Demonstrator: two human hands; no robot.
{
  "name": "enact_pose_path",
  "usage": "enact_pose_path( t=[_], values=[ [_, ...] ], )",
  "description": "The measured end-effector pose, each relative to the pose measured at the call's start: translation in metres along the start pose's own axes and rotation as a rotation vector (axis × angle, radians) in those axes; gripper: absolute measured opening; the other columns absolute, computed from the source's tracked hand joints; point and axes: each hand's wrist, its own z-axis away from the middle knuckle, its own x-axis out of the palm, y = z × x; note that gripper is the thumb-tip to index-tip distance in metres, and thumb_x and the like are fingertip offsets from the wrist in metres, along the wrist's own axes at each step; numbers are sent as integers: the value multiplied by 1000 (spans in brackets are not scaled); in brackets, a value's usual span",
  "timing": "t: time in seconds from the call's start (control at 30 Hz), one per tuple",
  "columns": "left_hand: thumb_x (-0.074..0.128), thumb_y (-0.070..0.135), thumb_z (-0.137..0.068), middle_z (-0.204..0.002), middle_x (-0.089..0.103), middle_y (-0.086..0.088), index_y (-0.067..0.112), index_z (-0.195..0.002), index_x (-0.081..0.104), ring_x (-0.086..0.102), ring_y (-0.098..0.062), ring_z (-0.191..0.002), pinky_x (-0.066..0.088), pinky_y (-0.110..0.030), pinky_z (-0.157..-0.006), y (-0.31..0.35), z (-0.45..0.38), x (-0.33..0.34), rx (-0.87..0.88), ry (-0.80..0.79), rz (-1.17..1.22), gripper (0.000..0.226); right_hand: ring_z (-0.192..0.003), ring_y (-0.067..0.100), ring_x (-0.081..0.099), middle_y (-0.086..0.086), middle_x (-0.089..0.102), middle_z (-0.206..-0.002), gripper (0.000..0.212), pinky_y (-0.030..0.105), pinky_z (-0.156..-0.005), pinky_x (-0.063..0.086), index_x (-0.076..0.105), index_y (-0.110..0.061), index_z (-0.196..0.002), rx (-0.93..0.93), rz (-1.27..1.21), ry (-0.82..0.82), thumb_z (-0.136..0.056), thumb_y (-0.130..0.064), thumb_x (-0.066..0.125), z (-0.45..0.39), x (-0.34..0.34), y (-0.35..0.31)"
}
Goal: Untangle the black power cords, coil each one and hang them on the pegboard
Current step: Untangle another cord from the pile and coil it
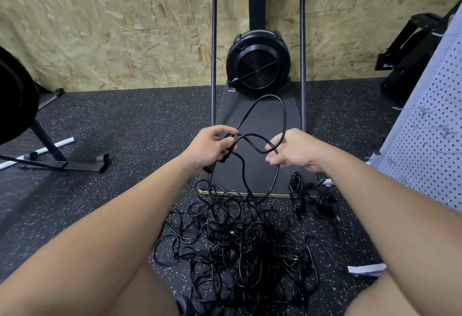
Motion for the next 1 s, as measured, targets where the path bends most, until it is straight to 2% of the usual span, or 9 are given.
enact_pose_path(
  t=[0.1, 0.2, 0.4, 0.53, 0.6, 0.67, 0.77, 0.87, 1.0],
  values=[
    [61, 7, -109, -94, 82, -7, 19, -123, 79, 59, -7, -62, 48, -22, -57, -6, -2, -11, -22, 102, -110, 26, -86, 15, 77, 20, 82, -97, 8, 30, -73, 58, 79, 3, -98, -33, 43, 37, -95, 8, 72, 0, -7, 3],
    [60, 6, -105, -91, 84, -6, 25, -116, 81, 62, -20, -75, 47, -31, -65, -17, -6, -28, -89, 186, -131, 31, -81, 17, 73, 19, 82, -96, 25, 29, -68, 56, 80, -1, -83, -22, 13, 106, -102, 2, 63, -1, -19, 8],
    [58, 6, -105, -87, 82, -3, 26, -117, 81, 47, -20, -57, 37, -24, -50, -23, -10, -46, -155, 322, -187, 33, -75, 21, 74, 21, 81, -98, 18, 33, -72, 62, 78, 1, -100, 40, -21, 141, -106, -1, 61, 4, -25, 12],
    [58, 11, -108, -97, 82, -4, 32, -115, 81, 44, -13, -46, 37, -25, -46, -28, -13, -51, -204, 343, -276, 32, -86, 40, 82, 29, 77, -101, 14, 45, -75, 70, 72, 7, -103, 59, -220, 320, -106, 6, 58, 6, -28, 3],
    [55, 9, -108, -100, 80, -3, 33, -113, 81, 43, -12, -43, 36, -24, -43, -29, -11, -52, -225, 348, -341, 36, -80, 40, 81, 29, 74, -97, 17, 45, -71, 69, 69, 5, -97, 52, -311, 373, -105, 10, 55, 8, -27, -3],
    [54, 5, -107, -105, 77, -2, 33, -111, 82, 53, -15, -50, 41, -23, -46, -32, -10, -55, -252, 363, -440, 39, -72, 35, 78, 25, 71, -94, 23, 45, -69, 69, 66, 1, -91, 48, -419, 473, -106, 11, 50, 8, -29, -7],
    [55, -2, -103, -110, 74, -4, 27, -117, 83, 65, -18, -70, 48, -25, -54, -36, -6, -64, -327, 345, -564, 42, -73, 36, 82, 27, 73, -94, 20, 43, -67, 70, 68, 5, -100, 22, -521, 639, -106, 8, 49, 2, -44, -6],
    [56, 6, -106, -113, 79, -4, 28, -118, 83, 54, -10, -52, 40, -20, -46, -39, -6, -68, -310, 354, -520, 36, -75, 37, 82, 31, 75, -96, 14, 44, -68, 70, 70, 6, -102, 17, -393, 546, -106, 5, 57, 1, -46, 2],
    [55, 11, -109, -95, 82, -4, 30, -117, 80, 40, -6, -34, 32, -20, -38, -30, -8, -55, -247, 377, -399, 32, -76, 35, 83, 28, 77, -96, 11, 51, -75, 70, 70, 6, -110, 70, -186, 419, -107, -2, 64, -5, -35, 17]
  ],
)
